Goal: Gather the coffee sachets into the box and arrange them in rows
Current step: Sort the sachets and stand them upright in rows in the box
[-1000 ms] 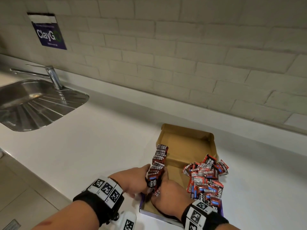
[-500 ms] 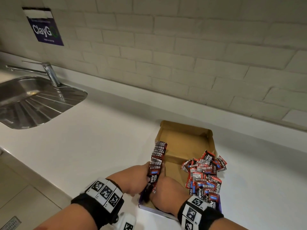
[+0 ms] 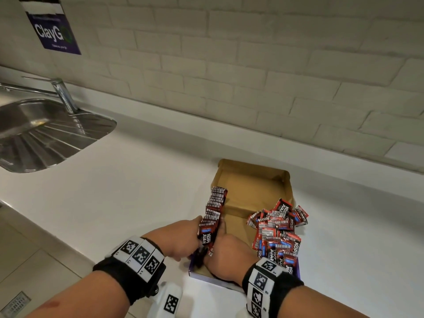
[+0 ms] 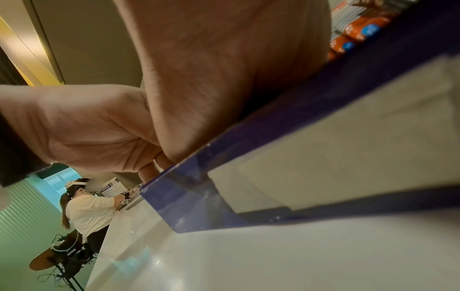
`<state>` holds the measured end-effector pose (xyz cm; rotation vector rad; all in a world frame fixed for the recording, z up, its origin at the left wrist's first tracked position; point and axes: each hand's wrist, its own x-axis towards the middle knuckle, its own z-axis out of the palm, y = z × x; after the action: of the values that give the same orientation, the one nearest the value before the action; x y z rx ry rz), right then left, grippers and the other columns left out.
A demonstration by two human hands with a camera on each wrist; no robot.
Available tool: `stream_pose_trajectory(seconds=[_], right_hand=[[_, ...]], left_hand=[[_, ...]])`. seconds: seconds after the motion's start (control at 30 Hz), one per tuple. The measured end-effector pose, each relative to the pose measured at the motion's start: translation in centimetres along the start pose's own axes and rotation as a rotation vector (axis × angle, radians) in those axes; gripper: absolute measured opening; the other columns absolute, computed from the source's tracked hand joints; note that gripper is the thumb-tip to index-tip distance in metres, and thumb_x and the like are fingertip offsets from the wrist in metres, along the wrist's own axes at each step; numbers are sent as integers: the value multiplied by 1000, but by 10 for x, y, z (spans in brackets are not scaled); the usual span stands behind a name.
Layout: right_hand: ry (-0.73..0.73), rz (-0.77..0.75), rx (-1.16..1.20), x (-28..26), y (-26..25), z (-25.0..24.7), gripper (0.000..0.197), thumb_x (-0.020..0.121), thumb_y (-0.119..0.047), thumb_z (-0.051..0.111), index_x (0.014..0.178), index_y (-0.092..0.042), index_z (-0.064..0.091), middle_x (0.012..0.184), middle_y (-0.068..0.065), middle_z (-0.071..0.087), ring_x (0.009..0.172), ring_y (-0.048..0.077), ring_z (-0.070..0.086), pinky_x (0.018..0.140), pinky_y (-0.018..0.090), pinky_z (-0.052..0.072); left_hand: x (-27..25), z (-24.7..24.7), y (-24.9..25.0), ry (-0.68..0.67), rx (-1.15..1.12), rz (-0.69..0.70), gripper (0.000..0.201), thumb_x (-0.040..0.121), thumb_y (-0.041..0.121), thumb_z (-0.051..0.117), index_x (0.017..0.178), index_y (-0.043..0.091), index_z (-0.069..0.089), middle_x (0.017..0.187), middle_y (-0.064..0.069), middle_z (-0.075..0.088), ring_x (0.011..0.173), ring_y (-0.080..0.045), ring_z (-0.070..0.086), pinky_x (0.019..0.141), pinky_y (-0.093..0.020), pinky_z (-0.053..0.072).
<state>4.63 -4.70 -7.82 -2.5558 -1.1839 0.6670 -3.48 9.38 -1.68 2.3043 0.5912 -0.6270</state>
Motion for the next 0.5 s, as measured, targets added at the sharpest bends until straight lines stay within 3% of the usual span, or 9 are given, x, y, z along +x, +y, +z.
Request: stream_pose_trajectory(seconds=[0.1,0.2,0.4,0.5], right_hand=[[7,-9,2,-1,1,0,113,86,-46,56,157,0,-17,114,9,72,103,30,69,78,35,54],[-19,-4,39,-4,0,-7,113,85,-49,57,158,-4,-16,114,7,72,102,27,69,80,36,56],[-142,14,155,-20,0,-37,107,86,-31,63,161,-8,-10,116,4,67,105,22,65,72,23,44],[-185,19,143,-32,5,-51,105,87,-30,62,162,-12,-9,102,-1,60,91,18,57,62,21,40]], left_hand=[[0,2,-3,-10,-31,-9,45,88,21,52,130,35,43,103,-4,70,88,-23,72,62,-38,64],[-2,1,-4,-18,-47,-8,51,87,22,54,134,35,40,105,-2,70,89,-22,72,63,-39,64],[-7,-2,-13,-40,-77,-19,64,85,15,54,145,22,32,123,2,69,98,-23,70,74,-42,62],[-13,-6,-23,-8,11,-68,70,90,10,54,152,9,22,138,-1,61,109,-24,67,73,-31,55]])
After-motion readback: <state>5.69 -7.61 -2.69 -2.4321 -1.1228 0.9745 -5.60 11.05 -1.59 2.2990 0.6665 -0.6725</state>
